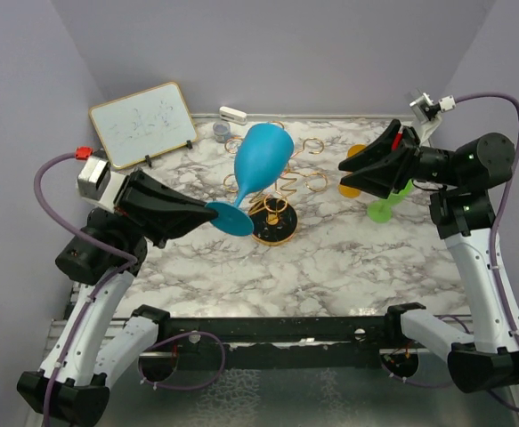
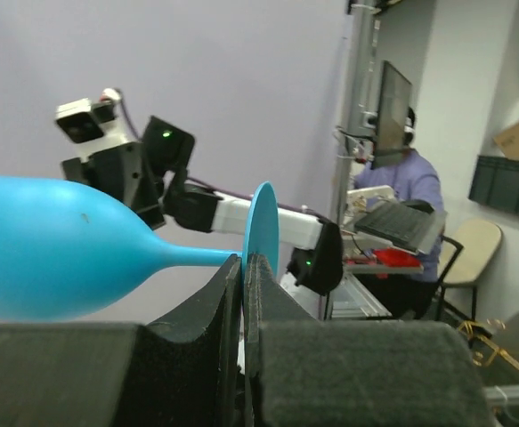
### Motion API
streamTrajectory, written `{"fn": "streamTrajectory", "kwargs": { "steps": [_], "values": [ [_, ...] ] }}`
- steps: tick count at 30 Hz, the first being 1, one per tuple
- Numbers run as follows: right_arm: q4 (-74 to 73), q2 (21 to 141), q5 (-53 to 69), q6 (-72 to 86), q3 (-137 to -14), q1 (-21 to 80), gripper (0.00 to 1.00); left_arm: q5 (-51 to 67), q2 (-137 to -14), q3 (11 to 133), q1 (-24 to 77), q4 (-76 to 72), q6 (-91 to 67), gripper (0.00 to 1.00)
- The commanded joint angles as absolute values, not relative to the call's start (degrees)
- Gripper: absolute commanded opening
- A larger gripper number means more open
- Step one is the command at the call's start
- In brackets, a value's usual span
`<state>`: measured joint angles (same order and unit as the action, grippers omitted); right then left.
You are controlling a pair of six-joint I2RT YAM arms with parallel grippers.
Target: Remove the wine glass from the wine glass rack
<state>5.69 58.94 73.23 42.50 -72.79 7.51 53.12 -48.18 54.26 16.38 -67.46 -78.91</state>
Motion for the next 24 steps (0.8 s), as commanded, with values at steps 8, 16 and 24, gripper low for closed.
{"fn": "streamTrajectory", "kwargs": {
  "steps": [8,16,24],
  "values": [
    [24.72,59.94,79.27,52.79,-71.89,11.57,0.52,57.77,-52.05,48.89,17.86,-101.81,-100.27,0.00],
    [26.06,66.27,78.85,51.85,-75.70,20.35,0.56,57.80,-51.35,48.06,19.24,-101.86,-99.92,0.00],
    [22.98,66.58,76.29,47.71,-74.65,23.47,0.56,57.51,-50.24,48.44,19.37,-101.87,-99.85,0.00]
  ]
}}
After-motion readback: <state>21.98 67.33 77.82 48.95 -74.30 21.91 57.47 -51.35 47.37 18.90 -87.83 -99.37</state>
